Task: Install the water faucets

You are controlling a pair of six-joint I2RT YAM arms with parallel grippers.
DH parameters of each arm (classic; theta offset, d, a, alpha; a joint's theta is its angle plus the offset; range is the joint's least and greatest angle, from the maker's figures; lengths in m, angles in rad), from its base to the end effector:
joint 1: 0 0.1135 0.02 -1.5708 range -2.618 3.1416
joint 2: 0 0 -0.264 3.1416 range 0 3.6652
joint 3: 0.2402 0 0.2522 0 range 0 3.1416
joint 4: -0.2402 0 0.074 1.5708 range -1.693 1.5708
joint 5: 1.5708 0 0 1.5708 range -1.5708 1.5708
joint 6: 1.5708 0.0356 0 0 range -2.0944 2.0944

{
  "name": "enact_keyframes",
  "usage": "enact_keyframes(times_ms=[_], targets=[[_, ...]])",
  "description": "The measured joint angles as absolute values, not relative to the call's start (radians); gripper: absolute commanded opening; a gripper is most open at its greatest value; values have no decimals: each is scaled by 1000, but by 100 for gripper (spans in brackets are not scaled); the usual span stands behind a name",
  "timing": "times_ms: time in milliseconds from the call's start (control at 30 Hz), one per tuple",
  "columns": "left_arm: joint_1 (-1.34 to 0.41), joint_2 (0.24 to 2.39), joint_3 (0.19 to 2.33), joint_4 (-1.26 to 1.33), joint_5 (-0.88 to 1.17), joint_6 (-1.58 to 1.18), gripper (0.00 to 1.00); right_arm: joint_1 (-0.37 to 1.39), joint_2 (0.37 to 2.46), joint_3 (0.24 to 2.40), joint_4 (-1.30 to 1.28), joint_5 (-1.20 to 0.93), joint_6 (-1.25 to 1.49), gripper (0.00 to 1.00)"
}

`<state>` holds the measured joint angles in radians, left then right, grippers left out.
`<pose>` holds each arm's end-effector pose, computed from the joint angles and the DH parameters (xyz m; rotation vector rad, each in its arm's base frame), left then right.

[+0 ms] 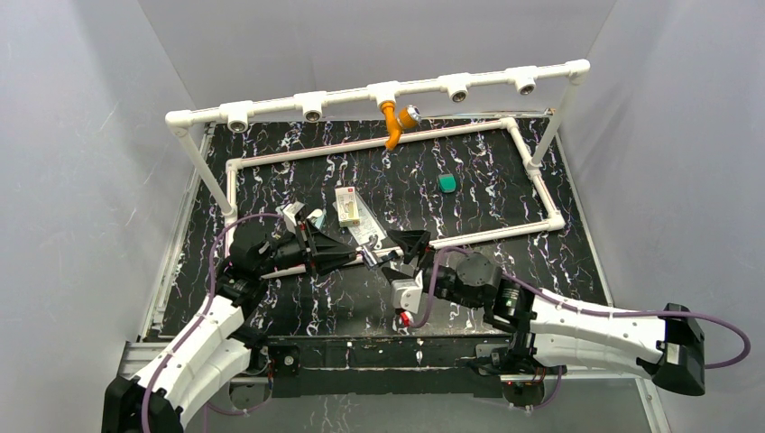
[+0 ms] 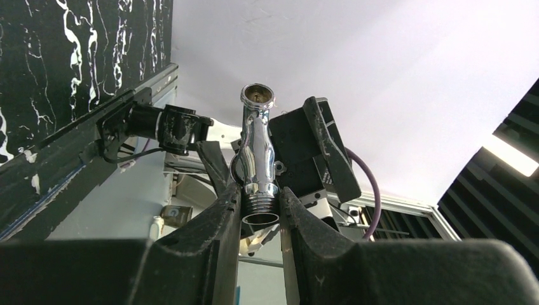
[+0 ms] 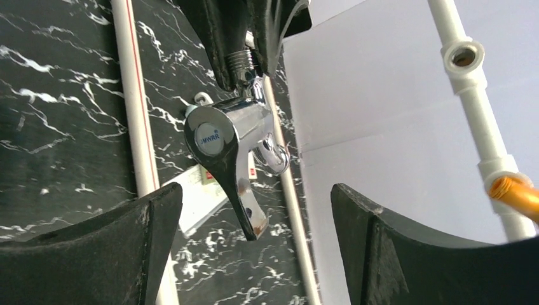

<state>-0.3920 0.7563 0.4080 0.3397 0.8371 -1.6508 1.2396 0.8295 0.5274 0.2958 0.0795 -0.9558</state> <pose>0.1530 -0.0919 0.2666 -0.4479 2.0608 -2.0797 0.0687 0.1910 0.2919 -1.3763 0.7746 0.1596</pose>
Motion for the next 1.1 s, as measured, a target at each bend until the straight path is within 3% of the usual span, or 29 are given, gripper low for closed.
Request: enact_keyframes(times_ms=[367,733,1100], targets=[[-407,765,399,408,856,-1708,0,1241,899,527,382,84,-1183,79],[-421,767,357,479,868,-1758,0,1246,959,527,434,87,-1322,50],[-426,767,333,522,873,-1784,0,1248,1001,527,463,86,-1342,32]])
